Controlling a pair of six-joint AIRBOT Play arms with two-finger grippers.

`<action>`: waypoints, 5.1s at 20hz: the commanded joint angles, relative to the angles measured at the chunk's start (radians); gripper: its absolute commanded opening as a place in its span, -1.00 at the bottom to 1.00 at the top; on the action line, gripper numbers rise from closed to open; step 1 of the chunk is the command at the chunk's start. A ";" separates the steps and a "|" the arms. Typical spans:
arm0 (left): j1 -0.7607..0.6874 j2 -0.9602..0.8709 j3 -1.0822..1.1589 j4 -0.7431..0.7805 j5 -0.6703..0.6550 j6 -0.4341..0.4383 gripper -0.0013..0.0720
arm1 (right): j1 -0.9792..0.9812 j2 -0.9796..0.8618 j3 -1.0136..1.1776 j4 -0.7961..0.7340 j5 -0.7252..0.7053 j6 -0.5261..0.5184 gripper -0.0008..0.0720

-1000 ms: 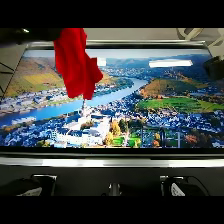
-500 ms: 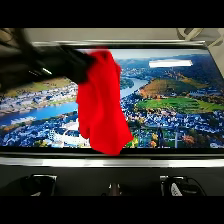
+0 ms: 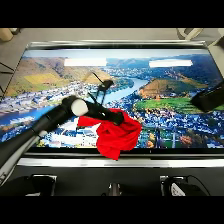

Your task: Fold the shirts.

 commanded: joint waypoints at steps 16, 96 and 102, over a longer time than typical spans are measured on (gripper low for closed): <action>0.576 -0.102 -0.349 -0.164 -0.062 0.166 0.96 | 0.001 -0.146 -0.771 0.518 -0.413 -0.145 0.91; 0.522 0.791 -0.406 0.079 0.222 0.257 -0.90 | 0.137 -0.583 0.080 0.376 -0.254 -0.259 -0.92; 0.624 0.805 0.286 0.535 0.224 -0.167 -0.90 | 0.137 0.022 0.416 -0.033 -0.686 -0.175 -0.92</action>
